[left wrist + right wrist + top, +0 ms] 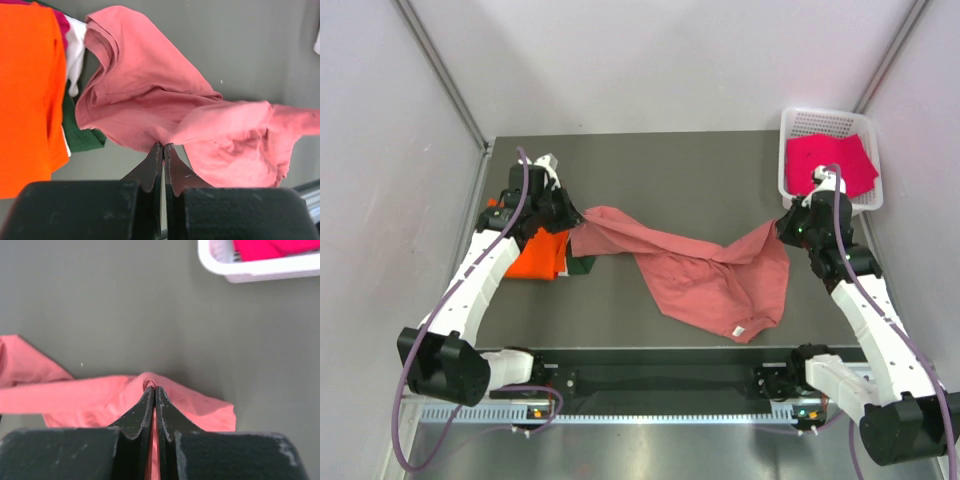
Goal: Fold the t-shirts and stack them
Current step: Flatten the tshirt out
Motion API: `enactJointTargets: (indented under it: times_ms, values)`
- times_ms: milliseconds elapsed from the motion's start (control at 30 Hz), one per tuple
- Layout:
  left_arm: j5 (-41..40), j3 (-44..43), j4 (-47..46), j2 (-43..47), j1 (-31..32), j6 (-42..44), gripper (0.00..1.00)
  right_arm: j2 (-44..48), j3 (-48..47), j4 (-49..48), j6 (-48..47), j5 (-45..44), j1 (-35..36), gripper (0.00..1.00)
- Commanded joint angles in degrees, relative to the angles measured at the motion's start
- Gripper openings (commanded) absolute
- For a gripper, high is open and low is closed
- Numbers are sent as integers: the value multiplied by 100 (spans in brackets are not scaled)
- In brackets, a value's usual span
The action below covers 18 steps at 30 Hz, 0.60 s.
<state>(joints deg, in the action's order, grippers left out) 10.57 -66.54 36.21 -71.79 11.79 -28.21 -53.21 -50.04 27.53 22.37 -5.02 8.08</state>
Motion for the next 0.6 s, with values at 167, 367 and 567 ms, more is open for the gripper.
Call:
enactJointTargets:
  times_ms: [167, 367, 567]
  values:
    - [367, 590, -351, 288, -10, 184, 0, 538, 959, 192, 180, 985, -25, 0]
    - [393, 765, -395, 279, 51, 175, 0, 874, 1435, 122, 285, 1081, -17, 0]
    - [262, 871, -500, 192, 209, 149, 0, 286, 1831, -528, 417, 1380, -17, 0]
